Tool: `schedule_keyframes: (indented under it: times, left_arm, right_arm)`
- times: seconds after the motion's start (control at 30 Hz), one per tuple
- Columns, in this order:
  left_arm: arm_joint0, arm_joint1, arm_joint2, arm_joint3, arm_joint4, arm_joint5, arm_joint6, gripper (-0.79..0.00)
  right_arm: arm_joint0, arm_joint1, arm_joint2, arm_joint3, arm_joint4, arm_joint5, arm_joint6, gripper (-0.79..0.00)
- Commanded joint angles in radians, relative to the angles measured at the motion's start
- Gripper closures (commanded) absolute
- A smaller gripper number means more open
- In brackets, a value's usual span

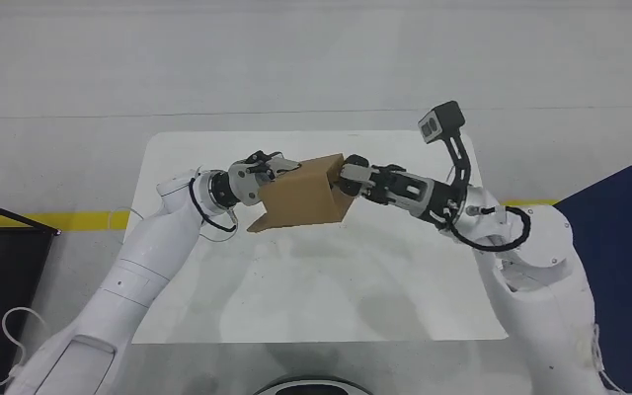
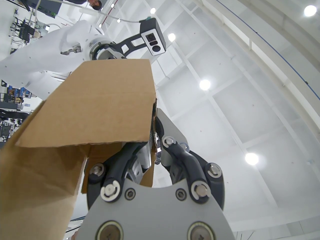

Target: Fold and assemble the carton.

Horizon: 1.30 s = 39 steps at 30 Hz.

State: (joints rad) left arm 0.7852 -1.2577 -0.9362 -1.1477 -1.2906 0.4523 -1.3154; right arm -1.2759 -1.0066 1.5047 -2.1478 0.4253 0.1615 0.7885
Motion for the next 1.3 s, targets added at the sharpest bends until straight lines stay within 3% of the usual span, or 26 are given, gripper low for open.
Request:
schedule_keyframes:
  times: [0.0, 0.37, 0.4, 0.5, 0.63, 0.73, 0.83, 1.0, 1.07, 1.13, 1.17, 1.2, 1.27]
  left_arm:
    - [0.0, 0.0, 0.0, 0.0, 0.0, 0.0, 0.0, 0.0]
    - [0.0, 0.0, 0.0, 0.0, 0.0, 0.0, 0.0, 0.0]
    - [-0.004, 0.003, 0.013, -0.014, 0.066, 0.011, 0.064, 0.0]
    - [-0.055, 0.021, 0.047, -0.098, 0.314, 0.168, 0.278, 0.0]
    - [-0.124, 0.03, 0.097, -0.199, 0.506, 0.408, 0.455, 0.0]
    - [-0.219, 0.018, 0.231, -0.196, 0.715, 0.56, 0.588, 0.0]
    - [-0.359, -0.011, 0.425, -0.123, 0.857, 0.56, 0.548, 0.0]
    - [-0.555, -0.106, 0.736, -0.057, 0.899, 0.56, 0.507, 0.0]
    - [-0.576, -0.149, 0.766, -0.037, 0.92, 0.56, 0.507, 0.0]
    - [-0.557, -0.19, 0.766, -0.001, 0.97, 0.546, 0.493, -0.142]
    - [-0.554, -0.208, 0.766, 0.017, 1.006, 0.533, 0.481, -0.677]
    - [-0.549, -0.226, 0.766, 0.044, 1.034, 0.517, 0.464, -0.785]
    - [-0.55, -0.257, 0.766, 0.098, 1.072, 0.482, 0.43, -0.785]
  right_arm:
    - [-0.042, 0.002, 0.064, -0.02, 0.023, -0.026, -0.005, 0.0]
    - [-0.24, 0.002, 0.236, -0.087, 0.093, -0.193, 0.007, 0.0]
    - [-0.256, 0.002, 0.248, -0.083, 0.096, -0.212, 0.006, 0.0]
    - [-0.306, -0.001, 0.299, -0.057, 0.126, -0.274, 0.002, 0.0]
    - [-0.379, -0.005, 0.384, -0.008, 0.179, -0.35, 0.016, 0.0]
    - [-0.432, -0.009, 0.443, 0.016, 0.213, -0.388, 0.025, 0.0]
    - [-0.479, -0.013, 0.495, 0.025, 0.238, -0.415, 0.036, 0.0]
    - [-0.539, -0.019, 0.544, 0.023, 0.256, -0.437, 0.054, 0.0]
    - [-0.553, -0.021, 0.553, 0.024, 0.267, -0.442, 0.069, 0.0]
    - [-0.562, -0.023, 0.559, 0.028, 0.274, -0.446, 0.079, 0.0]
    - [-0.565, -0.023, 0.56, 0.029, 0.278, -0.445, 0.083, 0.0]
    - [-0.567, -0.024, 0.561, 0.03, 0.28, -0.446, 0.086, 0.0]
    - [-0.567, -0.024, 0.555, 0.029, 0.275, -0.44, 0.092, 0.0]
